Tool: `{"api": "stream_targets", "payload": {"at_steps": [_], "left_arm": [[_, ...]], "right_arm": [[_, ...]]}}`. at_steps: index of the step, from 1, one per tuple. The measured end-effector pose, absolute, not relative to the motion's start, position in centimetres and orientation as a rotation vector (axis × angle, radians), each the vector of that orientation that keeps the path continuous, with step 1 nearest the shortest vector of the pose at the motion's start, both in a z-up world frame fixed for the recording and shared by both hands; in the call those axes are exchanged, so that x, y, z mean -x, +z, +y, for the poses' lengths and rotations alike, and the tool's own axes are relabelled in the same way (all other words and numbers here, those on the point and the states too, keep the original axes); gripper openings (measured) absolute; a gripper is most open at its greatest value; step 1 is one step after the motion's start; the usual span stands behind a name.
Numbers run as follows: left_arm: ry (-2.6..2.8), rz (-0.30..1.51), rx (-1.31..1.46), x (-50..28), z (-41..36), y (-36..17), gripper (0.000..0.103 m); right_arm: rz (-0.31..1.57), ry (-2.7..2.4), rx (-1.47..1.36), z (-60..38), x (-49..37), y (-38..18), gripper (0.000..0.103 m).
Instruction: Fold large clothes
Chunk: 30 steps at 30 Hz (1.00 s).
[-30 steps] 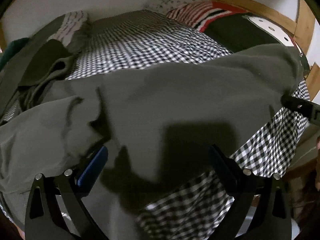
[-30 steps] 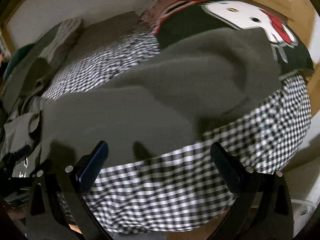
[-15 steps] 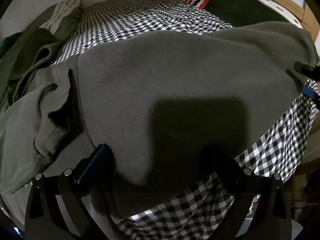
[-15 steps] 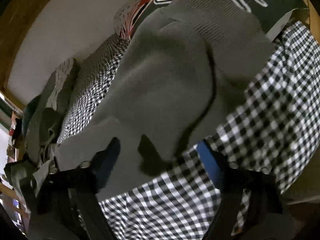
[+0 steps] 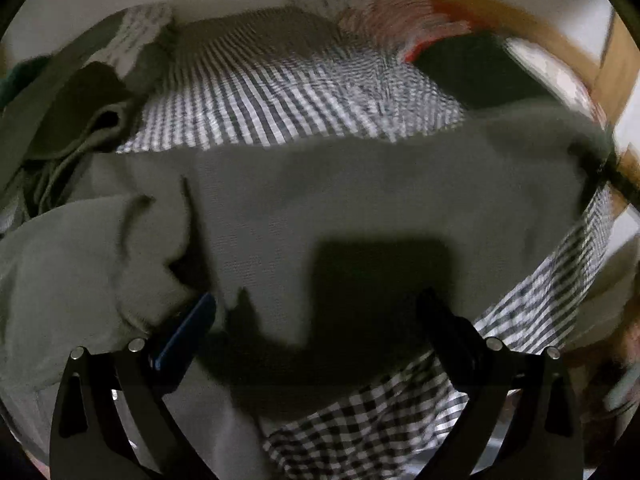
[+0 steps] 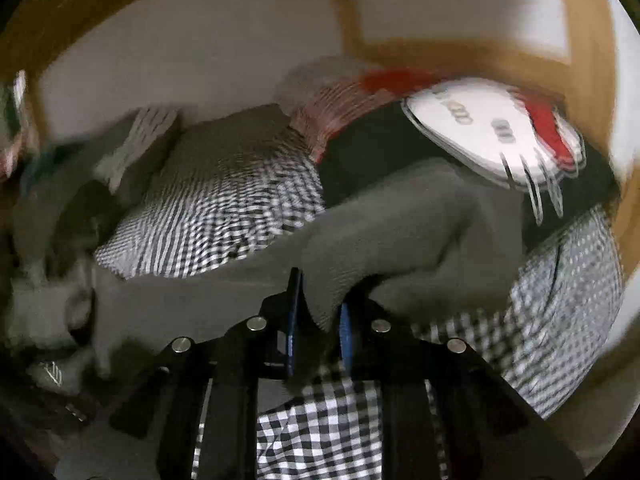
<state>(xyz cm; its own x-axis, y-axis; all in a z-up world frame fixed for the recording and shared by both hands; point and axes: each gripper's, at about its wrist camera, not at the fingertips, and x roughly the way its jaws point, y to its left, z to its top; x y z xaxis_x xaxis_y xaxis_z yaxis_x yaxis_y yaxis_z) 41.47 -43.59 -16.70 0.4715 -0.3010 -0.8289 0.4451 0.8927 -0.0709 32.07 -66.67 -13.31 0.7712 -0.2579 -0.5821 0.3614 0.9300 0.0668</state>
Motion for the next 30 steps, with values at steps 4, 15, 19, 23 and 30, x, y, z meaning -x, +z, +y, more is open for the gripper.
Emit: {"api": "stream_targets", "payload": {"at_steps": [4, 15, 19, 23, 30], "left_arm": [[-0.485, 0.969, -0.005, -42.9, -40.3, -12.9, 0.098], [-0.341, 0.933, -0.001, -43.8, -31.3, -9.0, 0.098], [-0.33, 1.009, -0.031, -44.2, -30.8, -11.6, 0.098], [-0.349, 1.073, 0.03, -44.8, -30.0, -14.1, 0.098], [-0.474, 1.184, 0.362, -45.6, -28.4, -17.8, 0.098]], "right_arm": [[0.602, -0.284, 0.101, -60.3, -34.1, -12.7, 0.017], [0.701, -0.034, 0.935, -39.4, -36.3, -21.6, 0.016], [0.679, -0.101, 1.113, -37.3, -36.0, -24.8, 0.017], [0.684, -0.109, 1.113, -37.7, -36.4, -24.7, 0.017], [0.661, -0.12, 1.149, -37.7, -37.0, -24.9, 0.017]]}}
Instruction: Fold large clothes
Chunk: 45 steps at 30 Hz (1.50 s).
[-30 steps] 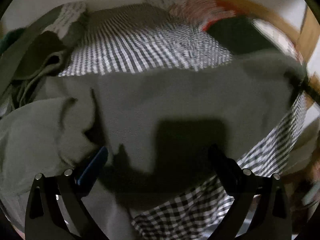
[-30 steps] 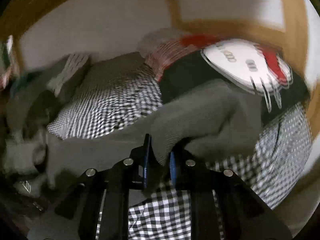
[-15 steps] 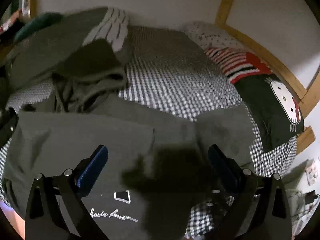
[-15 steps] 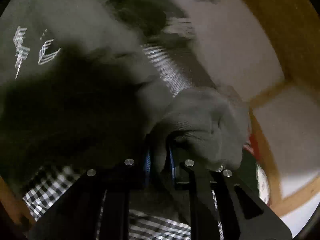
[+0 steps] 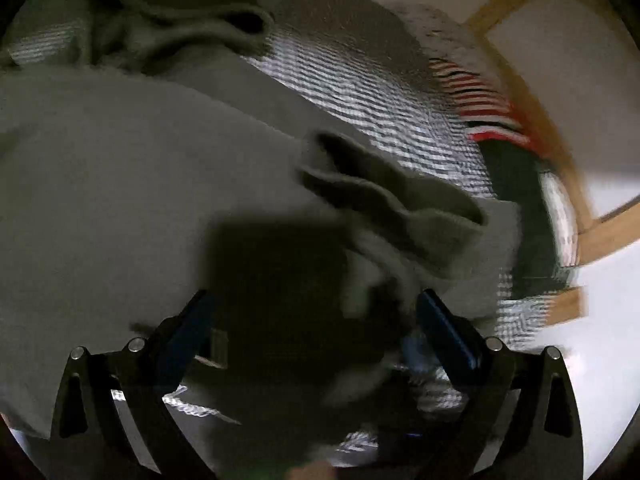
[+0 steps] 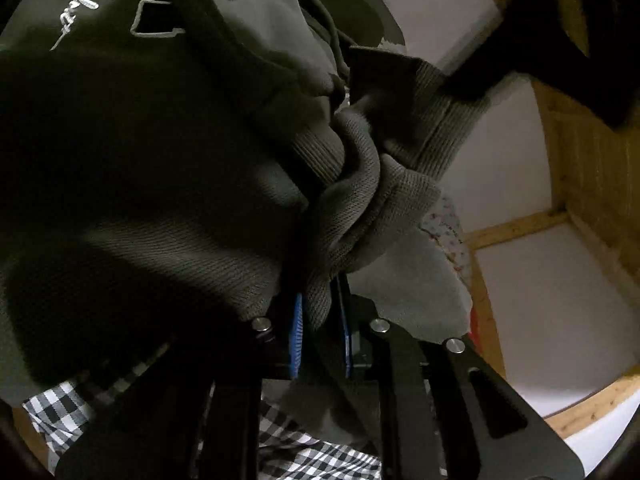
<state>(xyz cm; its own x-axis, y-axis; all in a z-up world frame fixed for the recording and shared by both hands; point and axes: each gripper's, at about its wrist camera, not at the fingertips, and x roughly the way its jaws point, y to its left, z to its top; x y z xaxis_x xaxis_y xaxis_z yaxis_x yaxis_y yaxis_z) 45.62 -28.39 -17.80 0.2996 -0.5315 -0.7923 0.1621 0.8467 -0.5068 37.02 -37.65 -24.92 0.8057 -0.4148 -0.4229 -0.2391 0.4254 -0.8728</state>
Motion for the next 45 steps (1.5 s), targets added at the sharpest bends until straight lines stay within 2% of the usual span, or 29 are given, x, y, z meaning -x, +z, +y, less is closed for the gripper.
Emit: {"api": "stream_targets", "payload": {"at_steps": [4, 7, 9, 12, 13, 14, 15, 16, 21, 27, 34, 38, 45], "left_arm": [[-0.511, 1.067, 0.426, -44.4, -28.6, -15.7, 0.098], [-0.483, 1.072, 0.391, -45.5, -29.5, -15.1, 0.098], [-0.461, 1.127, 0.388, -47.2, -30.2, -15.6, 0.098], [-0.499, 1.31, 0.435, -50.1, -32.2, -18.1, 0.098], [-0.495, 1.326, 0.409, -50.4, -32.5, -18.3, 0.092], [-0.471, 1.315, 0.366, -50.4, -32.7, -18.3, 0.048], [-0.463, 1.302, 0.331, -50.4, -32.7, -18.2, 0.021], [-0.455, 1.315, 0.326, -50.6, -32.4, -18.4, 0.018], [-0.521, 1.247, 0.436, -49.8, -29.8, -17.2, 0.017], [-0.564, 1.097, 0.432, -49.2, -26.3, -11.7, 0.016], [-0.471, 0.968, 0.337, -50.5, -16.8, -6.0, 0.017], [-0.377, 0.965, 0.308, -51.5, -10.2, -6.3, 0.017], [-0.324, 1.018, 0.375, -53.3, -0.7, -11.8, 0.017]], "right_arm": [[0.643, -0.13, 1.183, -37.6, -37.2, -25.3, 0.017], [0.636, -0.126, 1.187, -37.7, -37.4, -25.2, 0.017], [0.627, -0.128, 1.198, -37.7, -37.2, -25.6, 0.017], [0.616, -0.135, 1.218, -37.8, -36.7, -25.8, 0.017], [0.613, -0.137, 1.222, -37.0, -35.6, -25.6, 0.017], [0.61, -0.135, 1.222, -36.9, -35.6, -25.6, 0.017], [0.605, -0.131, 1.221, -36.9, -35.5, -25.5, 0.017], [0.597, -0.128, 1.219, -36.9, -35.3, -25.3, 0.016], [0.529, -0.106, 1.143, -36.7, -32.7, -23.9, 0.015], [0.43, -0.056, 0.996, -33.8, -32.7, -19.6, 0.014], [0.355, 0.102, 0.858, -26.8, -35.4, -15.8, 0.014], [0.394, 0.254, 0.703, -21.7, -37.7, -14.7, 0.014], [0.46, 0.342, 0.718, -14.3, -39.4, -18.4, 0.013]]}}
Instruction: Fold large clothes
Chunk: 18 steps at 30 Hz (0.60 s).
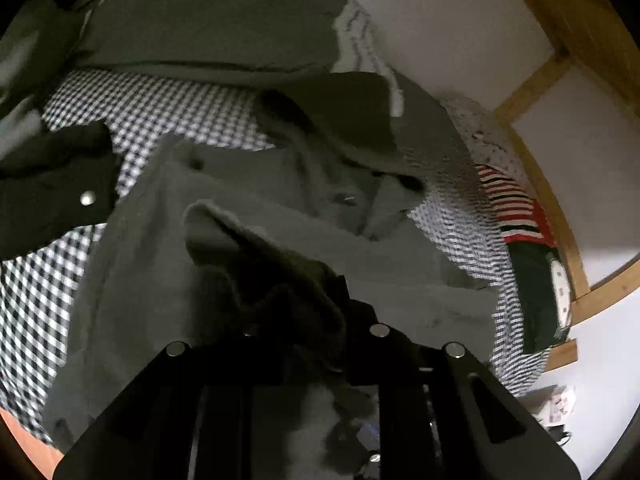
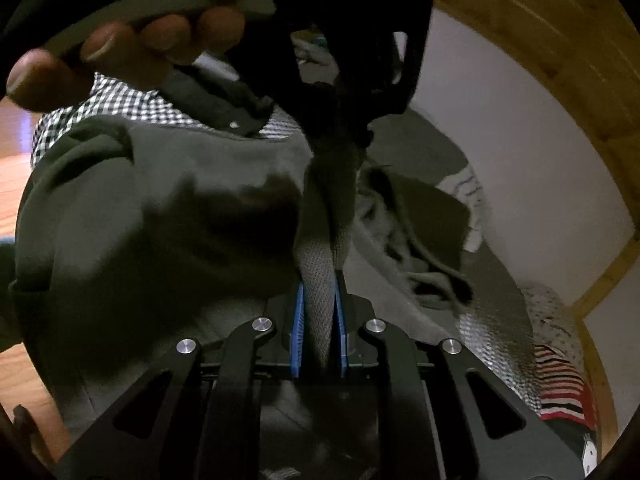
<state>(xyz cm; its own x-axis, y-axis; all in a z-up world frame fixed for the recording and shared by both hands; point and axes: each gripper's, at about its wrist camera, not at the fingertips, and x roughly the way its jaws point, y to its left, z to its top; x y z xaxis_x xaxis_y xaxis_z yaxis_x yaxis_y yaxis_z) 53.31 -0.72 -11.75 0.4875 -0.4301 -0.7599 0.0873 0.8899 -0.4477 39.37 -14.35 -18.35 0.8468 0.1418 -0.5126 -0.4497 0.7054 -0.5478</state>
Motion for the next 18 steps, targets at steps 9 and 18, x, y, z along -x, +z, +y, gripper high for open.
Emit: {"api": "stream_targets", "payload": {"at_steps": [9, 18], "left_arm": [[-0.31, 1.07, 0.371, -54.7, 2.5, -17.9, 0.048], [-0.325, 1.083, 0.265, -52.5, 3.7, -19.0, 0.05]], "right_arm": [[0.604, 0.385, 0.718, -12.2, -39.6, -20.8, 0.04], [0.731, 0.244, 0.257, -26.5, -41.8, -13.3, 0.081]]}}
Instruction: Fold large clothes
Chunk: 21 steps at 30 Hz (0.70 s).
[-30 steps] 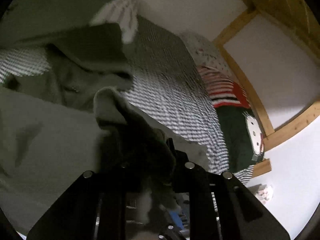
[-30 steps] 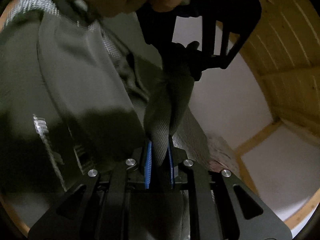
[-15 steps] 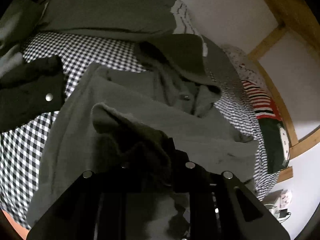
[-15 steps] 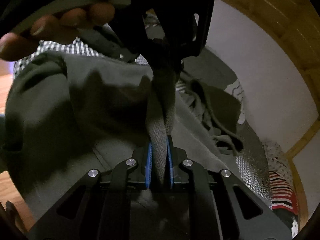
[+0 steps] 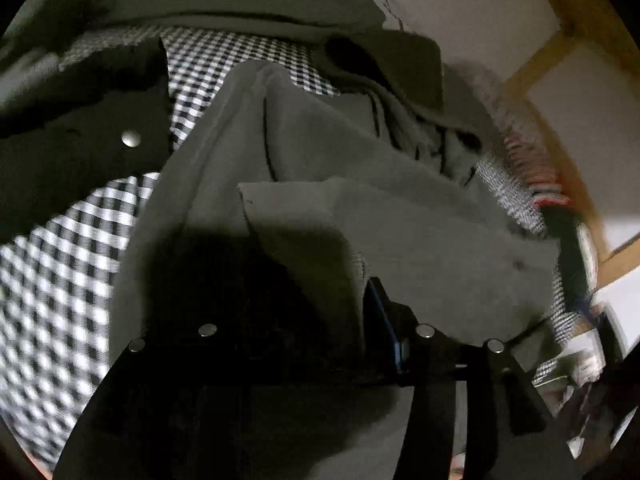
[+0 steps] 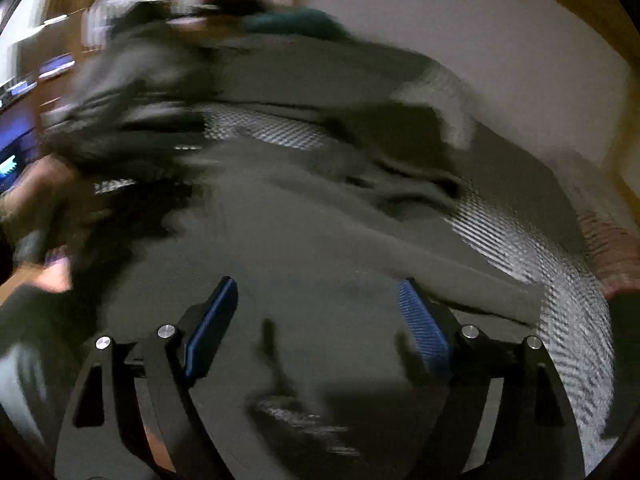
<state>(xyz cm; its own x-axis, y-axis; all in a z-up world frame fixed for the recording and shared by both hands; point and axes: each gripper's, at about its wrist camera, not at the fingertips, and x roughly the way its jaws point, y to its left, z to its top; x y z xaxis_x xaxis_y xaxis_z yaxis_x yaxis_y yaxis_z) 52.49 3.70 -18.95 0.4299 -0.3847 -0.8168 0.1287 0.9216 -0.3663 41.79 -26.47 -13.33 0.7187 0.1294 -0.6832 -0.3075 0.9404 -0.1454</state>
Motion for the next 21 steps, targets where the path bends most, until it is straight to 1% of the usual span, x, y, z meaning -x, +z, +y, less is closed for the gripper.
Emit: {"api": "stream_targets", "payload": {"at_steps": [3, 4, 5, 6, 8, 9, 11, 13, 14, 15, 16, 19, 21], "left_arm": [[-0.265, 1.081, 0.214, -51.2, 3.7, -18.5, 0.05], [-0.248, 1.085, 0.207, -50.8, 3.9, -18.3, 0.05], [-0.236, 1.084, 0.2, -50.3, 4.1, -18.0, 0.05], [-0.228, 1.084, 0.192, -49.8, 4.3, -17.7, 0.05], [-0.183, 1.076, 0.169, -48.8, 5.0, -16.4, 0.05], [-0.151, 1.057, 0.166, -48.4, 5.6, -15.7, 0.054], [-0.04, 0.988, 0.188, -47.5, 7.5, -13.5, 0.068], [-0.006, 0.926, 0.284, -47.0, 9.1, -11.8, 0.072], [-0.022, 0.917, 0.317, -47.0, 9.0, -11.4, 0.081], [-0.074, 0.932, 0.327, -47.4, 7.7, -11.3, 0.085], [-0.106, 0.945, 0.313, -47.9, 6.6, -11.5, 0.087], [-0.17, 0.999, 0.148, -50.2, -0.2, -14.1, 0.087], [-0.156, 1.014, 0.079, -51.3, -2.5, -15.7, 0.087]], "right_arm": [[0.908, 0.094, 0.232, -30.0, -46.3, -16.2, 0.078], [0.968, 0.049, 0.229, -30.6, -47.4, -17.4, 0.078], [1.081, 0.01, 0.239, -31.0, -48.7, -19.4, 0.078], [1.102, 0.007, 0.24, -31.0, -49.0, -20.0, 0.08], [1.067, -0.018, 0.262, -30.5, -48.5, -20.3, 0.081], [1.055, -0.028, 0.274, -30.2, -48.1, -20.3, 0.081], [1.018, -0.043, 0.256, -30.3, -47.2, -20.6, 0.081], [0.992, -0.056, 0.234, -30.8, -46.3, -20.8, 0.083], [0.98, -0.064, 0.233, -30.7, -45.8, -20.8, 0.085], [0.971, -0.071, 0.245, -30.4, -45.3, -20.6, 0.087], [0.963, -0.074, 0.259, -30.0, -44.6, -20.5, 0.089], [0.959, -0.078, 0.288, -29.3, -42.5, -19.9, 0.089], [1.012, -0.064, 0.253, -29.7, -41.4, -20.2, 0.091]]}}
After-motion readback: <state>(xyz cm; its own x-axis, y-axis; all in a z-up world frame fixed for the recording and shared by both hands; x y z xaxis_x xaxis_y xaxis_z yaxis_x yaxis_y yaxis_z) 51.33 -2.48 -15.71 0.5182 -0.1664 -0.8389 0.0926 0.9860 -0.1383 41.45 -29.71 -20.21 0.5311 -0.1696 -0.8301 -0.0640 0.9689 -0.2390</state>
